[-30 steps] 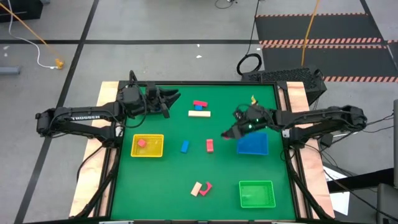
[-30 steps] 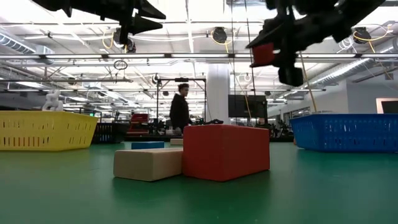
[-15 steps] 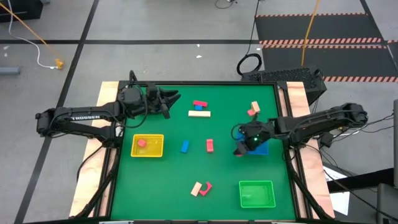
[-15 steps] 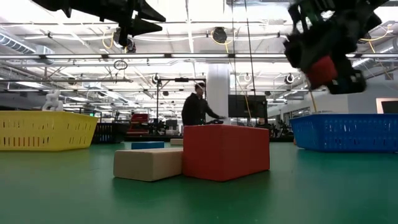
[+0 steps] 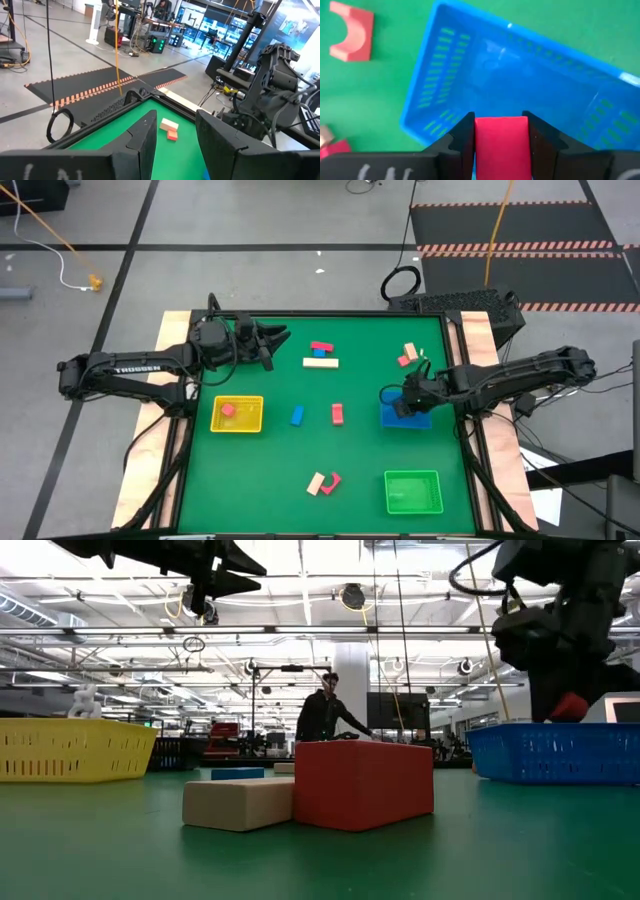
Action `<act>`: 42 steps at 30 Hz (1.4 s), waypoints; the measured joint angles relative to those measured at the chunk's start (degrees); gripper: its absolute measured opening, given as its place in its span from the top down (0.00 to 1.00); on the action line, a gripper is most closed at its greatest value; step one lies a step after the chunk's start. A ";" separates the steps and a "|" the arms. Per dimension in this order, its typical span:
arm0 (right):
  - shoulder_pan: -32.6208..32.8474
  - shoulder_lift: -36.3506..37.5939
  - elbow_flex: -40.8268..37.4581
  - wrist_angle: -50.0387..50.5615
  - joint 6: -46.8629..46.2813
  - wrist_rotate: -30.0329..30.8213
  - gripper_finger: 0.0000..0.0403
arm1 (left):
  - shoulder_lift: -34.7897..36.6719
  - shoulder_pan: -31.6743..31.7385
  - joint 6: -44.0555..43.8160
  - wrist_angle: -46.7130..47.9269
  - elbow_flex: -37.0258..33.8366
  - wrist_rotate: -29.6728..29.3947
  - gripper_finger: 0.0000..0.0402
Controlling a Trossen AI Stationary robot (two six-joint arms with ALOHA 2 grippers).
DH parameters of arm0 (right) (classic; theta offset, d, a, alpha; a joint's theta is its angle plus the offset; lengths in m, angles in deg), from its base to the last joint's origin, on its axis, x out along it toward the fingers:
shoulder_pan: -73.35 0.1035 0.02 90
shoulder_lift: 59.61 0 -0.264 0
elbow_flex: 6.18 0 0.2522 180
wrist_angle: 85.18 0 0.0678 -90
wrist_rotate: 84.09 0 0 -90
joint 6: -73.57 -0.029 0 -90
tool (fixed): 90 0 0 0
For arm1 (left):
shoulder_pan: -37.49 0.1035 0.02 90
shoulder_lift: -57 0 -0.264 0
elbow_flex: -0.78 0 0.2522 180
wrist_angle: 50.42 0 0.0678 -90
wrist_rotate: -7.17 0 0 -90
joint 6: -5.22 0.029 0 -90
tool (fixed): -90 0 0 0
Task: Sort & place blocks by color
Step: Put the red half-circle block into the blue basket, then put the top right beige rectangular block into the green basket
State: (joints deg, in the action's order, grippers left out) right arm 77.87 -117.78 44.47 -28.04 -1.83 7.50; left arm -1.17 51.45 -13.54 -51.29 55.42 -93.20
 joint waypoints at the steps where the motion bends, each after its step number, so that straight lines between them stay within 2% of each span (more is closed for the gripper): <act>1: 0.00 -0.65 0.00 -0.05 0.10 0.81 0.72 | 0.00 0.00 -0.13 0.01 0.00 0.00 0.66; 4: -0.02 -2.68 0.00 0.02 0.71 2.98 0.70 | 0.00 0.00 -0.43 0.04 0.00 0.00 0.66; 11: -0.02 -5.43 0.00 -0.75 0.47 2.83 0.45 | 0.00 0.00 0.13 0.93 0.00 0.42 0.66; 16: -0.16 -4.69 0.00 -2.58 0.92 2.75 0.36 | 0.00 -0.04 0.24 2.55 0.00 0.44 0.66; 23: -3.16 0.08 -0.02 -8.56 1.85 2.70 0.38 | 0.00 0.00 0.26 2.93 0.00 0.42 0.66; 26: -5.62 2.81 -0.02 -13.37 5.60 3.48 0.39 | 0.00 0.00 0.26 2.64 0.00 0.42 0.66; 30: -9.71 5.67 -0.02 -15.62 10.53 8.65 0.41 | 0.00 0.12 0.71 2.39 0.00 0.30 0.66; 35: -15.97 6.83 -0.02 -12.74 18.77 16.15 0.41 | 0.00 0.73 0.62 2.05 0.00 -0.22 0.66; 42: -26.96 3.63 -0.02 -11.81 29.93 20.22 0.41 | 0.00 0.96 -0.45 1.95 0.00 -0.22 0.66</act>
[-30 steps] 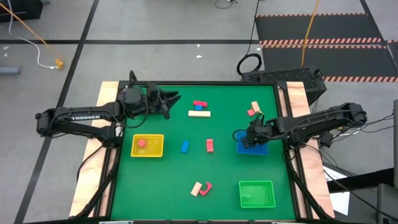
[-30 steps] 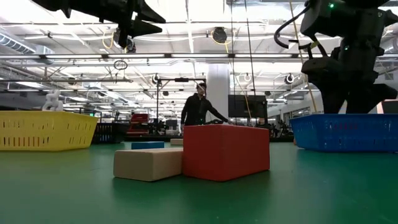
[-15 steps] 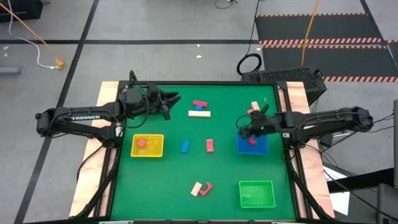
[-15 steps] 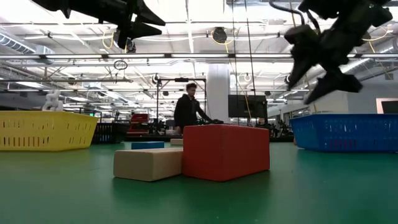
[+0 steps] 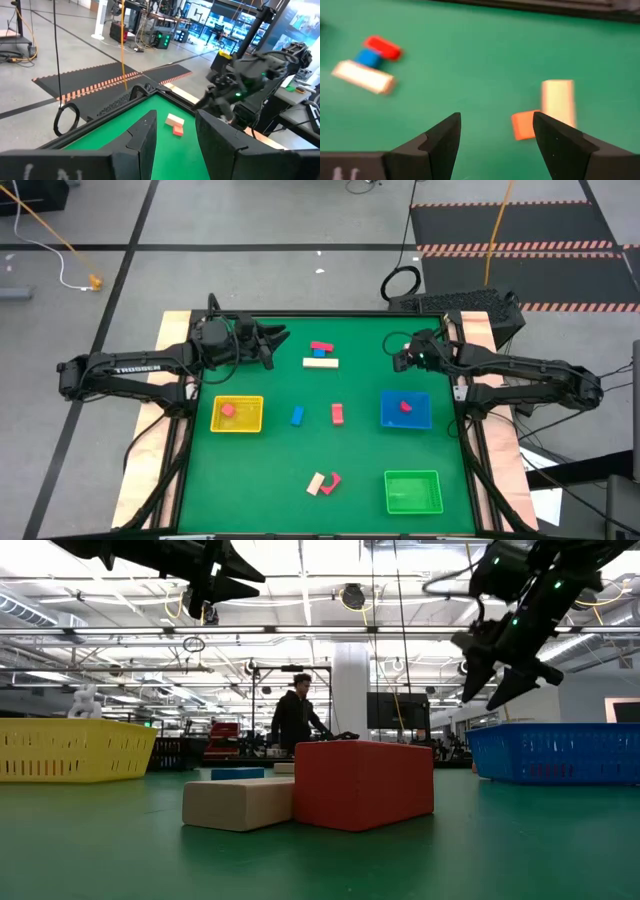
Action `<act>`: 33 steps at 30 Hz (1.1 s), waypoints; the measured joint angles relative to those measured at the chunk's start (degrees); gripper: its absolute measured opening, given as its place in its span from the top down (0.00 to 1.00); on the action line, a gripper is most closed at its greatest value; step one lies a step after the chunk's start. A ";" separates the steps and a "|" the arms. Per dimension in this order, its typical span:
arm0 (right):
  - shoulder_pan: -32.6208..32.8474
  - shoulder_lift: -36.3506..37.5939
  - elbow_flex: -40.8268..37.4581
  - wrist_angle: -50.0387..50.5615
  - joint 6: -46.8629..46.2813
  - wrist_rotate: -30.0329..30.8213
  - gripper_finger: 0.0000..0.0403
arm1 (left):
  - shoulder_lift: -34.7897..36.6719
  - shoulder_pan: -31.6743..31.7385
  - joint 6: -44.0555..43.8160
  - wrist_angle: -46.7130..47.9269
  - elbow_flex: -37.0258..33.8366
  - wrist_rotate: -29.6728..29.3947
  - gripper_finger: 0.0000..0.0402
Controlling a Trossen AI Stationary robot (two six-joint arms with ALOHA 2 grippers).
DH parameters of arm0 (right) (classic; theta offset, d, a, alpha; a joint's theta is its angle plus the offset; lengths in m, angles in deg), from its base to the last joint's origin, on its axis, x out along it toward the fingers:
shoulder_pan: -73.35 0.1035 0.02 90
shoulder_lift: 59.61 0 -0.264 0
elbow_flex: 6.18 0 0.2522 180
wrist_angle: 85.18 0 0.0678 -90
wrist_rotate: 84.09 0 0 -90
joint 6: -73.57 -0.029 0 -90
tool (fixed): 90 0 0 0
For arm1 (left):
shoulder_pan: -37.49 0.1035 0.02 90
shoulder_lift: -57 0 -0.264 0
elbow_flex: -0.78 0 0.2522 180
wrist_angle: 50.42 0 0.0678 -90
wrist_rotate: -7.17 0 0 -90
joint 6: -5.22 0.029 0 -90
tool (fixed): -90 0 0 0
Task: Sort & place blocks by color
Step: Put the top right beige rectangular block into the green basket
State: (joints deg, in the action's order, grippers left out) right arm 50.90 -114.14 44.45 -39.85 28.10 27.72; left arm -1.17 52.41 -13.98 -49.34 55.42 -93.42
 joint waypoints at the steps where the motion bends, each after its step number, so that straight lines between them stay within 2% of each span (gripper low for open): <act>1: -1.46 -1.02 0.00 -0.02 0.10 0.29 0.41 | 0.00 0.00 -0.01 0.01 0.00 0.00 0.66; 8: -8.25 -9.41 0.00 -0.65 1.68 -1.17 0.41 | 0.00 0.00 -0.50 -0.01 0.00 -0.02 0.66; 18: -12.85 -18.00 0.02 -6.51 7.84 -1.03 0.41 | 0.01 0.00 -0.61 -0.01 0.00 -0.07 0.66; 26: -16.32 -24.50 0.00 -7.03 8.64 -2.66 0.41 | 0.00 0.00 -0.58 0.01 0.00 -0.07 0.66; 29: -17.39 -26.43 0.01 -7.56 8.12 -5.51 0.46 | 0.00 0.00 -0.58 0.04 0.00 -0.07 0.66; 33: -18.37 -27.86 0.22 -8.48 7.37 -7.11 0.63 | 0.00 0.00 -0.50 0.12 0.00 -0.07 0.66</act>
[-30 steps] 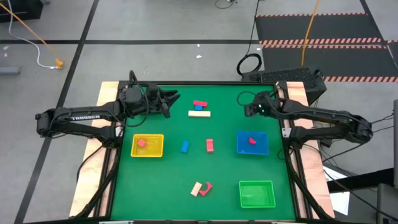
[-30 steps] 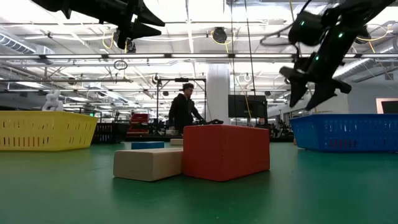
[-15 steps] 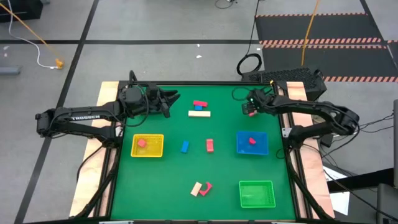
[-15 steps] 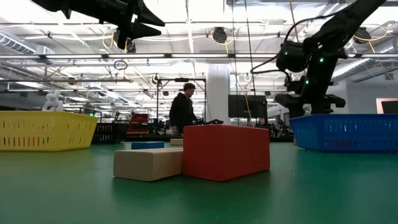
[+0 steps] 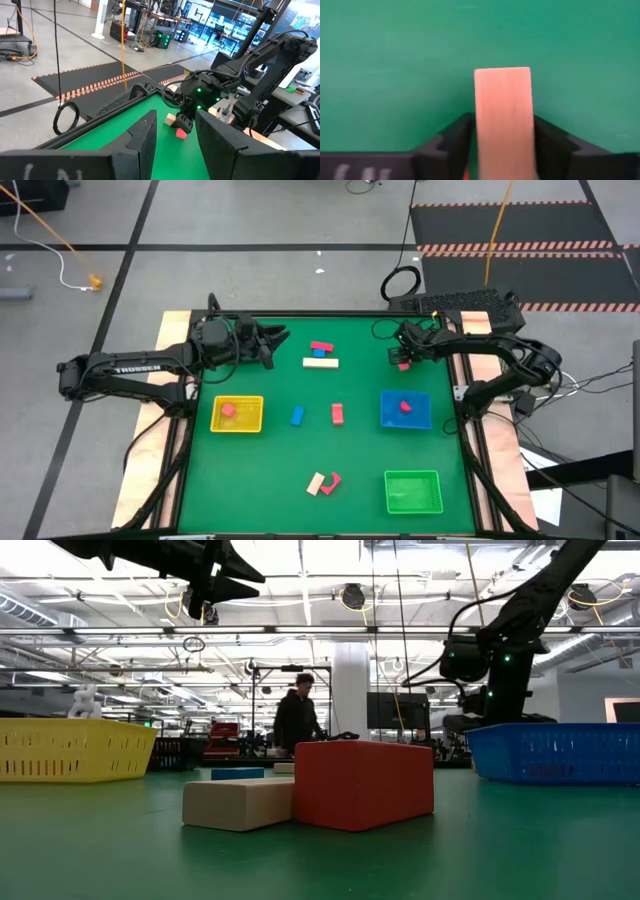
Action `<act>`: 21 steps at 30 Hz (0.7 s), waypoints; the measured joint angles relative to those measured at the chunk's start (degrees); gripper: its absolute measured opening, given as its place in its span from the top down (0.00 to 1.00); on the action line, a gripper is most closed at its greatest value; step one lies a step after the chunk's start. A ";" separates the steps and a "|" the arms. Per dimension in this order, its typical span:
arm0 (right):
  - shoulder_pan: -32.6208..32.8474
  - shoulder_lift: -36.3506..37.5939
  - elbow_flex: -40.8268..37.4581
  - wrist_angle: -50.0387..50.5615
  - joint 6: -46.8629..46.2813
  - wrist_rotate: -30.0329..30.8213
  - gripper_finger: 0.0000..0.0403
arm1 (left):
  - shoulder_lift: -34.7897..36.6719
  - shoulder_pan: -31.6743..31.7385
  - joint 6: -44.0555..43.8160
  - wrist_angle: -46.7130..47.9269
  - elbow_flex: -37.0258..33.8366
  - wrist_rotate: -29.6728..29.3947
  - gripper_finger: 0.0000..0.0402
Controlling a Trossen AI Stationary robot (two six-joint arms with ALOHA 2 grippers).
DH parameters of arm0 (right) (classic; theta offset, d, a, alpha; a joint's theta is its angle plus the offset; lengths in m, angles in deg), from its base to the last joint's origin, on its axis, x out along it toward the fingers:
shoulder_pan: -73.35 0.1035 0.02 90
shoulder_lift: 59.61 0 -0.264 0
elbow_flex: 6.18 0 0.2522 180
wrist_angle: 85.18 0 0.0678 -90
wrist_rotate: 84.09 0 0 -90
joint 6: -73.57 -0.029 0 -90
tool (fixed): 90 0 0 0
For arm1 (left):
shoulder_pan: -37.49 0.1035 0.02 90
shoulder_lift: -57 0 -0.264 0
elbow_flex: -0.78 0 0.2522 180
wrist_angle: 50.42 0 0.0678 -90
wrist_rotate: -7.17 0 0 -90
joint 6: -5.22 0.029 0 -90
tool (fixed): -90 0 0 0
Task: Sort & place blocks by color
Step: Put the top right beige rectangular block into the green basket
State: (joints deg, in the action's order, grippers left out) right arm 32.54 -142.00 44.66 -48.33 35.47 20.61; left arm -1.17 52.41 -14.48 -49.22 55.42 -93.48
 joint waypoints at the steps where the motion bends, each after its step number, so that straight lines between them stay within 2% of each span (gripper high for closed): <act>1: -0.02 -0.07 0.02 -0.11 -0.01 0.04 0.68 | 0.00 0.00 0.00 0.06 0.00 0.00 0.66; 2: -0.02 -0.07 0.01 -0.18 0.01 0.03 0.72 | 0.00 0.02 -0.02 0.23 0.00 0.00 0.66; 9: -0.13 4.19 -0.28 -1.04 -0.73 -0.64 0.72 | 0.00 0.02 0.00 0.57 0.00 0.02 0.66; 16: 0.53 12.51 -0.26 -7.14 -3.37 -7.48 0.72 | 0.00 0.00 0.00 0.90 0.00 0.03 0.66; 21: 3.95 18.84 -0.26 -13.35 -4.55 -14.46 0.72 | 0.00 0.02 0.73 0.94 0.00 0.04 0.66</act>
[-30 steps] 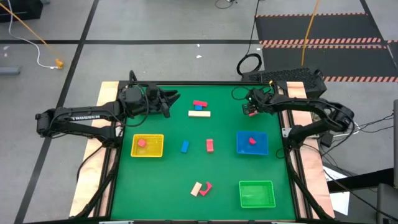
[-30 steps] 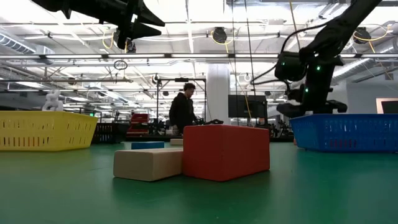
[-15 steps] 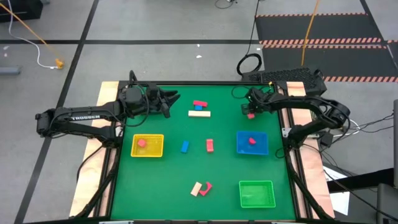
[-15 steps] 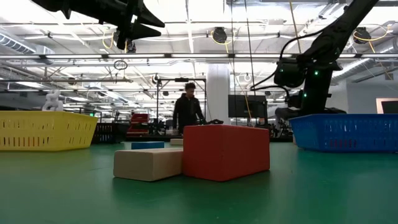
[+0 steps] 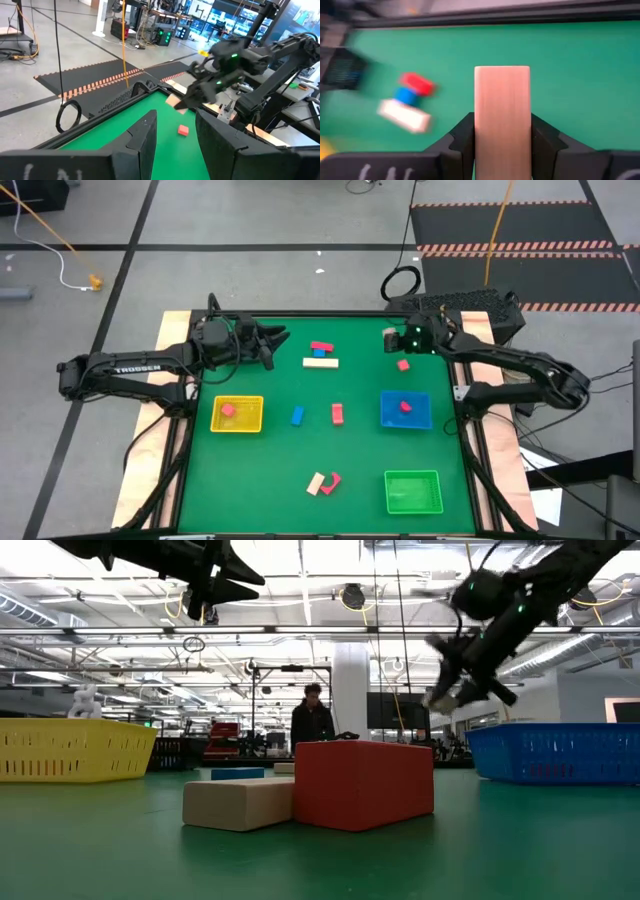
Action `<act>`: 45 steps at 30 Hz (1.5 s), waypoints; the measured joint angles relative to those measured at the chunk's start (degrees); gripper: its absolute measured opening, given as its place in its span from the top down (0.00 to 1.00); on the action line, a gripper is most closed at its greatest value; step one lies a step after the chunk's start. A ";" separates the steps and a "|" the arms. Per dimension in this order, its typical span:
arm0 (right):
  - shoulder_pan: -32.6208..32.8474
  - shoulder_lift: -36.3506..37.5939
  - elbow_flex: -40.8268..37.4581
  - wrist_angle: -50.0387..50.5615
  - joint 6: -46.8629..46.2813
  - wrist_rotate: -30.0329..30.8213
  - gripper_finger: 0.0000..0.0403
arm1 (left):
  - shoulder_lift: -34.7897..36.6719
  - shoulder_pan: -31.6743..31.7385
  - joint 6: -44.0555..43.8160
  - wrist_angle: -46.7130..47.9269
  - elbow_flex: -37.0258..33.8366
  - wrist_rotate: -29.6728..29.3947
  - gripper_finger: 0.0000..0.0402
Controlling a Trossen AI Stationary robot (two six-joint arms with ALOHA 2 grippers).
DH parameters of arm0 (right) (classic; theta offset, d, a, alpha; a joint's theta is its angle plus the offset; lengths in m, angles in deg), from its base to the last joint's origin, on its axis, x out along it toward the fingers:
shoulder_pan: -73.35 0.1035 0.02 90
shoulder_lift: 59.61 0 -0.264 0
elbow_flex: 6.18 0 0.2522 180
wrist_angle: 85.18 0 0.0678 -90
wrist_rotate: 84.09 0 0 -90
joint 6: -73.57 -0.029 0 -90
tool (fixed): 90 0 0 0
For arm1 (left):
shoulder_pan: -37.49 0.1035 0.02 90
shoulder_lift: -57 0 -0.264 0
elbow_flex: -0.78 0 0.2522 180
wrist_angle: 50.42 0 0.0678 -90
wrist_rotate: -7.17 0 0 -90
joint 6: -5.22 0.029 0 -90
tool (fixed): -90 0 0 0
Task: Sort & place blocks by color
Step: Put the top right beige rectangular block into the green basket
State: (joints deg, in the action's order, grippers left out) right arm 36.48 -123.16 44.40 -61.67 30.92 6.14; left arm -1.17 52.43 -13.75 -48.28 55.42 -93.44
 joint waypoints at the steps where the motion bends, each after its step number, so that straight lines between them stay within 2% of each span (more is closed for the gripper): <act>1: 1.05 1.10 0.00 -0.93 -0.80 -0.71 0.72 | 0.00 0.00 0.31 0.03 0.00 0.00 0.66; 6: 8.08 6.44 0.00 -3.74 -6.13 -0.37 0.72 | 0.00 -0.01 0.50 0.52 0.00 0.00 0.66; 11: 18.04 9.07 0.07 -5.88 -11.45 -0.29 0.72 | 0.01 -0.06 0.28 3.13 0.00 0.07 0.66; 19: 36.95 8.31 0.04 -5.74 -27.80 -0.41 0.72 | 0.01 -0.06 -2.80 8.12 0.00 0.13 0.66; 23: 45.37 7.66 0.04 -9.87 -35.63 -0.56 0.72 | 0.00 -0.06 -2.62 8.55 0.00 0.13 0.66; 31: 59.63 7.15 0.06 -14.74 -44.32 -1.86 0.72 | 0.00 -0.06 -2.42 8.57 0.00 0.17 0.66; 35: 65.48 4.90 0.06 -14.80 -52.47 -4.81 0.72 | 0.00 -0.06 -1.65 8.57 0.00 0.22 0.66; 39: 69.91 0.86 0.07 -14.63 -60.77 -12.90 0.72 | 0.00 -0.06 -0.08 8.56 0.00 0.22 0.66; 45: 73.13 -4.64 0.04 -14.65 -68.51 -18.34 0.72 | 0.00 -0.06 1.06 8.59 0.00 0.22 0.66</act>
State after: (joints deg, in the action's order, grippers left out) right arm 109.62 -127.80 44.45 -76.32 -37.59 -12.20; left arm -1.16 52.36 -12.70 -39.69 55.42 -93.22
